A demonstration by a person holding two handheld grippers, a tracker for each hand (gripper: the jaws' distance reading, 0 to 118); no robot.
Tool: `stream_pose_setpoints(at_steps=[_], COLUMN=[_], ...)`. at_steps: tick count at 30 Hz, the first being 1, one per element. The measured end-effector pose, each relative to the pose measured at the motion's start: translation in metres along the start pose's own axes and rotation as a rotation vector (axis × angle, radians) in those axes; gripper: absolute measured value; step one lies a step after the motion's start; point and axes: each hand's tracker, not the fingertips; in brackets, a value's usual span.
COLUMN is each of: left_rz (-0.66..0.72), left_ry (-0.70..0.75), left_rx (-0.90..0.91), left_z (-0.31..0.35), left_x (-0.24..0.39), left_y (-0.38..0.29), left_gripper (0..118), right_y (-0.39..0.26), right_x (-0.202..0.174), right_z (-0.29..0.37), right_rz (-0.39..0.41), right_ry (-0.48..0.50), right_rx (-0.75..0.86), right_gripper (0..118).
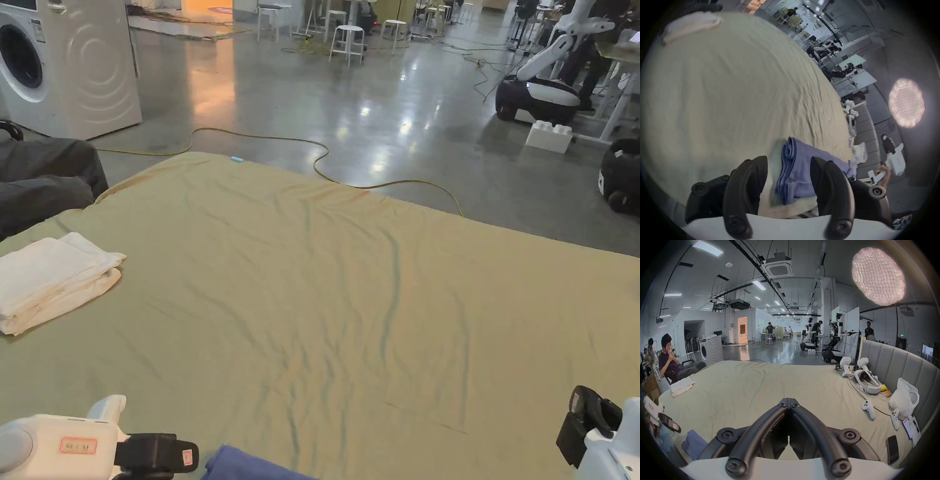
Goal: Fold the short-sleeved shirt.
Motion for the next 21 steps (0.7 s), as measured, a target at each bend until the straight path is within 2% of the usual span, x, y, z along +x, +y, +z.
stream_pose_setpoints(at_steps=[4, 9, 15, 16, 18, 19, 21], left_rz=[0.109, 0.054, 0.158, 0.156, 0.125, 0.104, 0.104], left_ry=[-0.138, -0.220, -0.269, -0.265, -0.223, -0.192, -0.201], left_rx=[-0.030, -0.118, -0.101, -0.101, -0.124, -0.140, -0.130], left_z=[-0.020, -0.048, -0.056, -0.055, -0.060, -0.063, -0.065], left_x=[-0.022, -0.021, -0.026, -0.019, -0.014, -0.012, -0.007], left_y=[-0.008, -0.021, -0.021, -0.022, -0.026, -0.028, -0.032], left_gripper=[62, 62, 60, 57, 30, 21, 17], right_y=[-0.001, -0.003, -0.010, -0.012, -0.015, -0.016, -0.018], right_x=[0.004, 0.006, 0.008, 0.008, 0.008, 0.007, 0.008], right_z=[0.000, 0.003, 0.005, 0.004, 0.004, 0.004, 0.003], right_rz=[-0.023, -0.014, 0.003, 0.005, 0.001, -0.004, -0.023], right_ry=[0.010, -0.003, -0.003, -0.004, 0.000, 0.001, 0.014], right_rx=[-0.031, -0.051, -0.070, -0.075, -0.087, -0.094, -0.115], right_gripper=[0, 0, 0, 0, 0, 0, 0])
